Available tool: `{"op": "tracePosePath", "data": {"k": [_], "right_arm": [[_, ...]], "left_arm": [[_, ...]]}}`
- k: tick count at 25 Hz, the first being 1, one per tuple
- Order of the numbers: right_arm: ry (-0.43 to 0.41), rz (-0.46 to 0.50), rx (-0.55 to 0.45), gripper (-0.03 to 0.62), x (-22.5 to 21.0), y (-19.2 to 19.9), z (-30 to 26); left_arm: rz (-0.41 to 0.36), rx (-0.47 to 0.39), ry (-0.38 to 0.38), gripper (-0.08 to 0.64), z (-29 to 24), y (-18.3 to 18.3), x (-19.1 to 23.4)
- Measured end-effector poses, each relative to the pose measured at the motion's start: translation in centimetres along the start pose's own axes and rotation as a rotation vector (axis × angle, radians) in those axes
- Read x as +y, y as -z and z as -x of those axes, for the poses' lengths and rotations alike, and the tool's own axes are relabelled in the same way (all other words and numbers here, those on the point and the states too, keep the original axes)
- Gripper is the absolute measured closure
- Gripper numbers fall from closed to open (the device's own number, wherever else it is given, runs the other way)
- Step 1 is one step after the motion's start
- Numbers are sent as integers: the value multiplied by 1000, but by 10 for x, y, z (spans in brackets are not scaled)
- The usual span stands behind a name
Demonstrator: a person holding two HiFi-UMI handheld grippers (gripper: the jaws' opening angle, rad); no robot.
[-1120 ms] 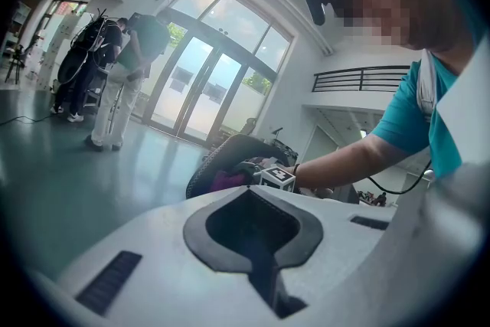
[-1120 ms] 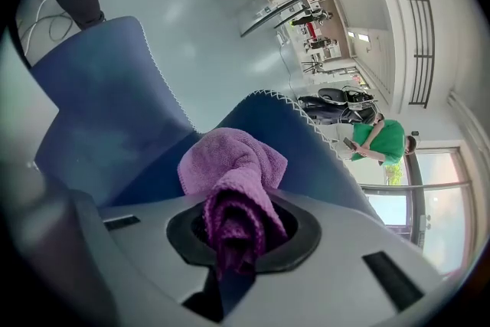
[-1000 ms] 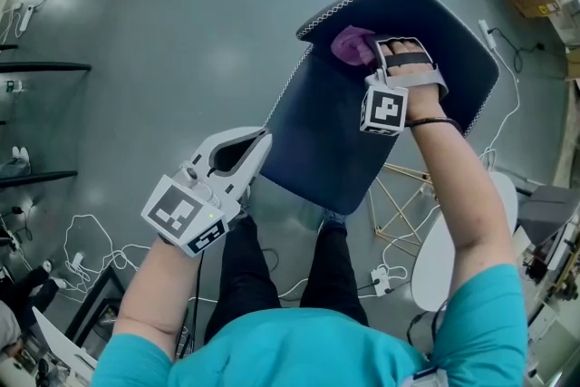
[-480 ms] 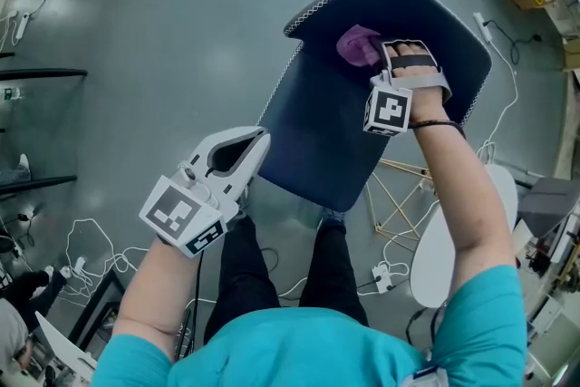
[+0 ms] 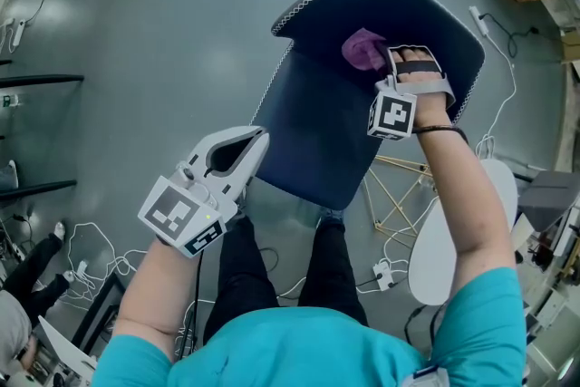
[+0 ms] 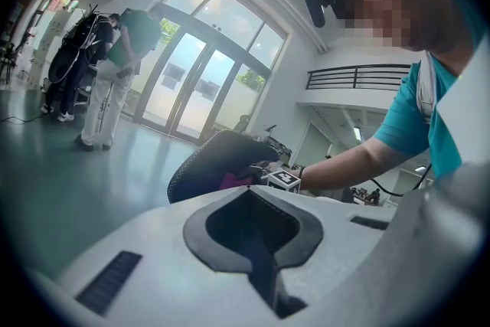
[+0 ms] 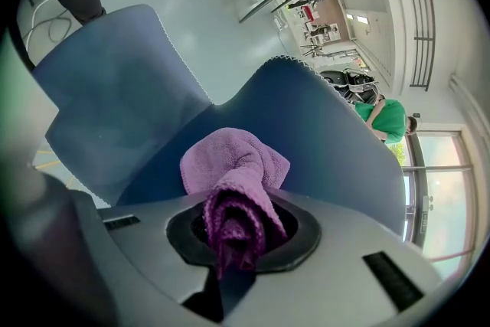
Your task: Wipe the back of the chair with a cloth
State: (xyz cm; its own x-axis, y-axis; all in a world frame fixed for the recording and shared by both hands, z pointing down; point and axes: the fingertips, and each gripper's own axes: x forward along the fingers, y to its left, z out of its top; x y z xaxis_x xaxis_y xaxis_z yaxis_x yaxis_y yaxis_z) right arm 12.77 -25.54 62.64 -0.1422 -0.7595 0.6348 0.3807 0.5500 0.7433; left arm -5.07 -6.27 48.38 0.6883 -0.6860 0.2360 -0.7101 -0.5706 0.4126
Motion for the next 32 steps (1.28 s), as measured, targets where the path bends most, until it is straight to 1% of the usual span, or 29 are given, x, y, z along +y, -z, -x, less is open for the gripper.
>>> {"op": "tracePosePath", "data": {"k": [12, 19, 23, 27, 32], "right_arm": [[-36, -18, 59, 537, 28, 44, 18], [-55, -36, 93, 537, 40, 62, 23], [-74, -33, 116, 537, 48, 74, 30], [-101, -63, 140, 537, 53, 83, 36], [-128, -73, 171, 537, 59, 96, 46]], "left_arm": [[-1, 8, 23, 555, -13, 3, -14], [-4, 13, 30, 555, -20, 4, -16], [-6, 14, 32, 557, -23, 5, -20], [-4, 18, 36, 555, -23, 5, -19], [-5, 20, 44, 557, -24, 4, -20]]}}
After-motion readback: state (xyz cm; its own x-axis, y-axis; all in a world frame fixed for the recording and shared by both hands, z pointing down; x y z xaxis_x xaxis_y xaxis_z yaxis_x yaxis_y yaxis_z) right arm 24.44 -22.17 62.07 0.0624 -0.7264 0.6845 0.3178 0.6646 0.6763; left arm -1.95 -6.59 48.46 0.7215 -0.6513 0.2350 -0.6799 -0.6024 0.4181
